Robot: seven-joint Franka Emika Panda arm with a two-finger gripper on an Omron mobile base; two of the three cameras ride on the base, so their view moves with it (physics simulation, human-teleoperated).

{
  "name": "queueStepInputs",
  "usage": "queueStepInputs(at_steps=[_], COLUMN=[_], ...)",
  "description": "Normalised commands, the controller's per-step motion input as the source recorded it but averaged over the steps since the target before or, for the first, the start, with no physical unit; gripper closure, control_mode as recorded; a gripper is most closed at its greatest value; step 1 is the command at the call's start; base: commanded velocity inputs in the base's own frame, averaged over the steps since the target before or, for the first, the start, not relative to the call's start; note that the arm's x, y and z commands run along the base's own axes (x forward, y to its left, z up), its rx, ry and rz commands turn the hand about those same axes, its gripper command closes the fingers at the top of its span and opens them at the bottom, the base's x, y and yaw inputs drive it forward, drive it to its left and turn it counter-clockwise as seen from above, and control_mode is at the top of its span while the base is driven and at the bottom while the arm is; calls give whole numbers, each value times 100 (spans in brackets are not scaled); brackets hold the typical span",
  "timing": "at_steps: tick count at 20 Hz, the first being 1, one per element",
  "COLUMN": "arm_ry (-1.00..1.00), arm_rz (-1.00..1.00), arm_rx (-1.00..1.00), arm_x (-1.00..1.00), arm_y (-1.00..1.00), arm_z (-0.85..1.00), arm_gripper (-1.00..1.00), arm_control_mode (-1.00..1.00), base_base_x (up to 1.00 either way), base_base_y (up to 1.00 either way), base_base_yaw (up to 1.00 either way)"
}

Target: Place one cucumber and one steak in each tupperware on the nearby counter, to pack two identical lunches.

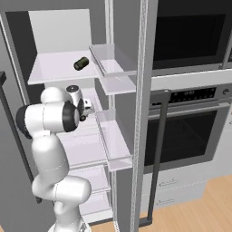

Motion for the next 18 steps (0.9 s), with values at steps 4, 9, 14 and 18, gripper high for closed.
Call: queueStepInputs(at_steps=[4, 9, 14, 18], arm_ry=[-3, -1, -10, -22], arm_rz=[-1, -8, -5, -1], arm_rx=[0, 1, 4, 0], arm_x=[-100, -100, -100, -100], arm_y=[-1, -16, -55, -28], arm_z=[55, 100, 96, 22], arm_gripper=[100, 100, 100, 100], arm_control_mode=[-100, -100, -100, -100], base_base_x=[0, 0, 0, 0], base_base_y=[0, 0, 0, 0], base_base_yaw=[0, 0, 0, 0])
